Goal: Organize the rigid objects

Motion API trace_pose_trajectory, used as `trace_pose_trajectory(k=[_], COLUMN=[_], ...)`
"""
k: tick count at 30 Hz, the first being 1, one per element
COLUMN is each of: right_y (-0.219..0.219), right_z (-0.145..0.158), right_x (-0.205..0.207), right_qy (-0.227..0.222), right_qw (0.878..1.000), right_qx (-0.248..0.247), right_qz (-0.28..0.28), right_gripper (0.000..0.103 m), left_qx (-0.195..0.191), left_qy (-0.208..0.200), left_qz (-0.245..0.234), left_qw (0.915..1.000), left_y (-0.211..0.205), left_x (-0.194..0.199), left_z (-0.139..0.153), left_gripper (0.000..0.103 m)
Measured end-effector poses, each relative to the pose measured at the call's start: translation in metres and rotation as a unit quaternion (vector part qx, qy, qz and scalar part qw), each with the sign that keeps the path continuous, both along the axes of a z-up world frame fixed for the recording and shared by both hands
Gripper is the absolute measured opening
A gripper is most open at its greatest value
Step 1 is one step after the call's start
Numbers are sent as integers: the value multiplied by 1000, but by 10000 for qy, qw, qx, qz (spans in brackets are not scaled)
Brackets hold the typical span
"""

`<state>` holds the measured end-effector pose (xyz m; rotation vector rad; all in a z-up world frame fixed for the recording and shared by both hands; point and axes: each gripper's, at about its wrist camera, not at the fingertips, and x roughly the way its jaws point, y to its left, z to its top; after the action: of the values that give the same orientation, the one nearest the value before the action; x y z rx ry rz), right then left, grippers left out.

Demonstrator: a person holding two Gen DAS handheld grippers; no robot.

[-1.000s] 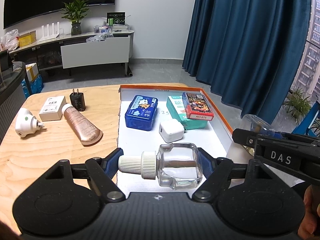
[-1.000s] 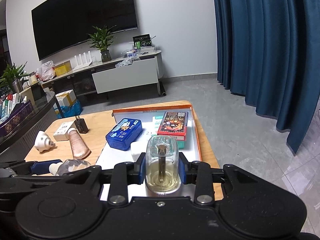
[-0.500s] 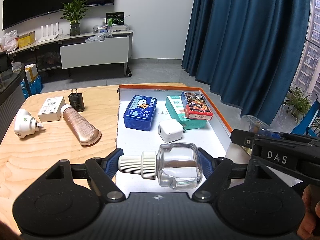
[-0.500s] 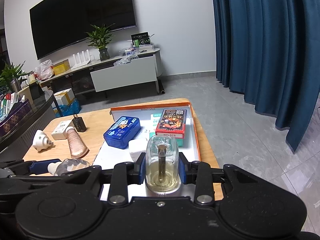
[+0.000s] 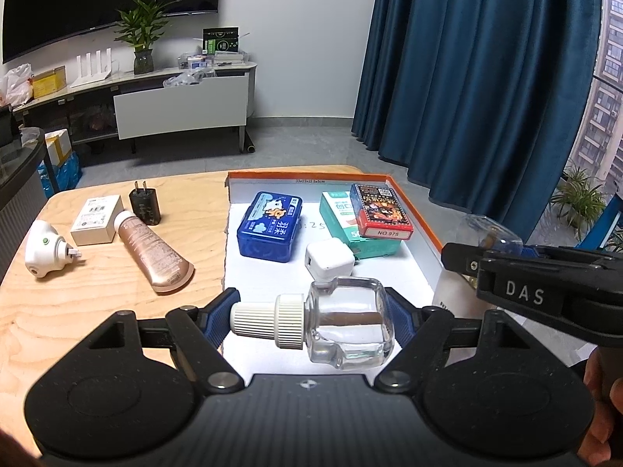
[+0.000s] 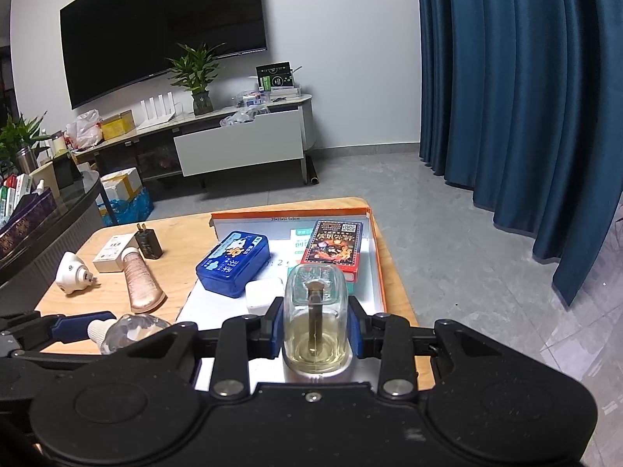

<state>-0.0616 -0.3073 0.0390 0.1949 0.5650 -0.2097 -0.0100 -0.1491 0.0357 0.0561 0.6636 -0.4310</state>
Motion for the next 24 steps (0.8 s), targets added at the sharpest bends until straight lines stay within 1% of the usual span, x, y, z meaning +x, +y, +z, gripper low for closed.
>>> trace_pose_trajectory(k=[14, 24], right_y=[-7, -8], right_z=[-6, -10], right_x=[18, 31], right_qy=[192, 261], right_qw=[9998, 9996], right_qx=[2, -100], right_qz=[-39, -2], right_gripper=[39, 39], left_qx=[19, 54], left_qy=[66, 115], left_qz=[-59, -69], left_qw=[10000, 9999], left_y=[-6, -9], left_x=[14, 21], left_z=[-6, -11], left_gripper=[79, 79])
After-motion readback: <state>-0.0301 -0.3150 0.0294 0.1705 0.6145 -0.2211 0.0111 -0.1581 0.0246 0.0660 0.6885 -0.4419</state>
